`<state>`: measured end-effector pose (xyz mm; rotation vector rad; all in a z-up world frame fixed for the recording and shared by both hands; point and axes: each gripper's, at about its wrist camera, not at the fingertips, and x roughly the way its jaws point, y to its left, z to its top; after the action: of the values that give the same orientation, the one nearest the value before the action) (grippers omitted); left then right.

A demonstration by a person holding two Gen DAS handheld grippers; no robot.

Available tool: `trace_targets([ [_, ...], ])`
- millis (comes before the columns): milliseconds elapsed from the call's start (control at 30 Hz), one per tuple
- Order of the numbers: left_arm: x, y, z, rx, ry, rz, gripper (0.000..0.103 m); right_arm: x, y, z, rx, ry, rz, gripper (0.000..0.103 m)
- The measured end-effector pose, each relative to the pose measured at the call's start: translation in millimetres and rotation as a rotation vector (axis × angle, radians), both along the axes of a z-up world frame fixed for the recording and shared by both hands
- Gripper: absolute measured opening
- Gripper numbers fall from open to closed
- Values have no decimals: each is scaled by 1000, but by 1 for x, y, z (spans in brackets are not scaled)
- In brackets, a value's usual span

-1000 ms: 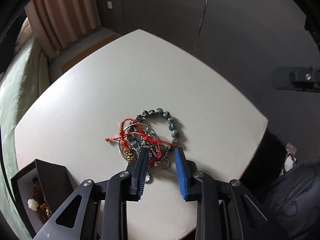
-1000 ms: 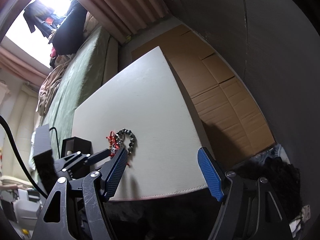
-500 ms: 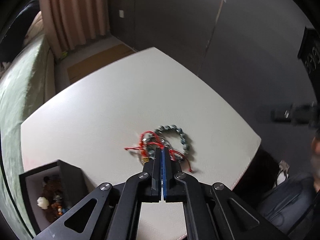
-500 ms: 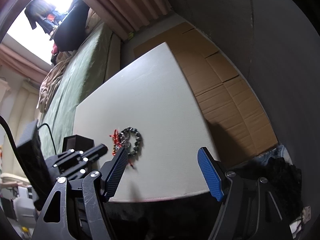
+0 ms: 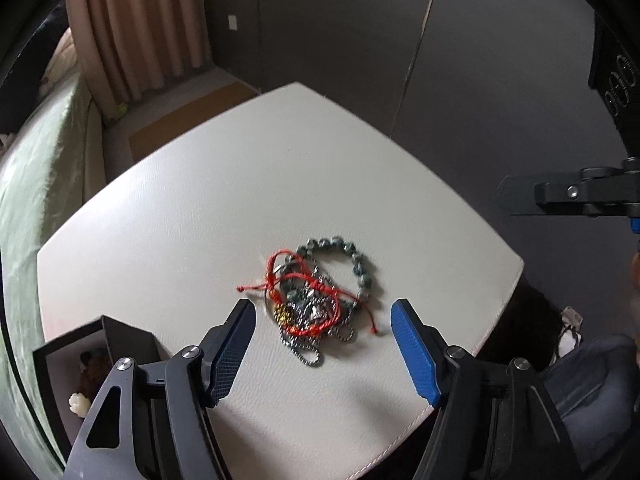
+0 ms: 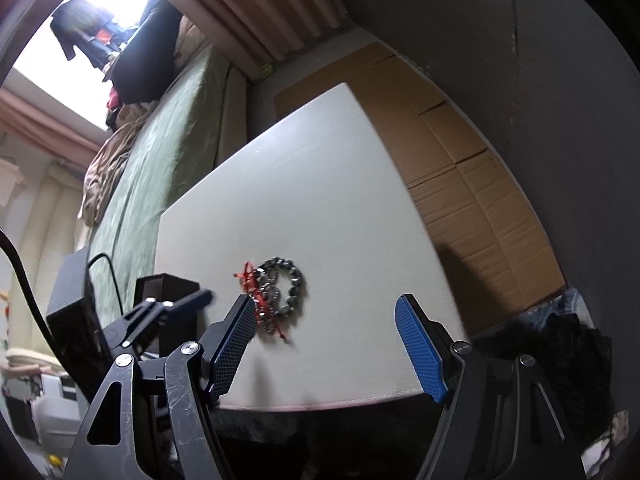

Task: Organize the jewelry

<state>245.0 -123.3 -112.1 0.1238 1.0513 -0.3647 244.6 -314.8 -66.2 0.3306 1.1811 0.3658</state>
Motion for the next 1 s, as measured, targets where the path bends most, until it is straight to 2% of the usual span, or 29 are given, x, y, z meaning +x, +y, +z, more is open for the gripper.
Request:
trace_targets([
  [200, 0, -13, -2, 56, -48, -2, 70, -1, -12, 0, 5, -2, -11, 73],
  [400, 3, -27, -15, 104, -34, -15, 53, -1, -22, -1, 8, 0, -17, 73],
  [533, 7, -31, -29, 153, -5, -11, 33, 0, -28, -2, 10, 4, -22, 73],
  [633, 8, -27, -23, 139, -20, -5, 11, 0, -29, -2, 7, 4, -20, 73],
  [700, 10, -21, -19, 95, -11, 1, 11, 1, -29, -2, 6, 4, -20, 73],
  [767, 10, -14, -16, 72, -9, 10, 5, 1, -28, -3, 4, 6, -21, 73],
  [1000, 12, 13, 1, -61, -1, 45, 4, 2, -15, -4, -3, 9, -1, 73],
])
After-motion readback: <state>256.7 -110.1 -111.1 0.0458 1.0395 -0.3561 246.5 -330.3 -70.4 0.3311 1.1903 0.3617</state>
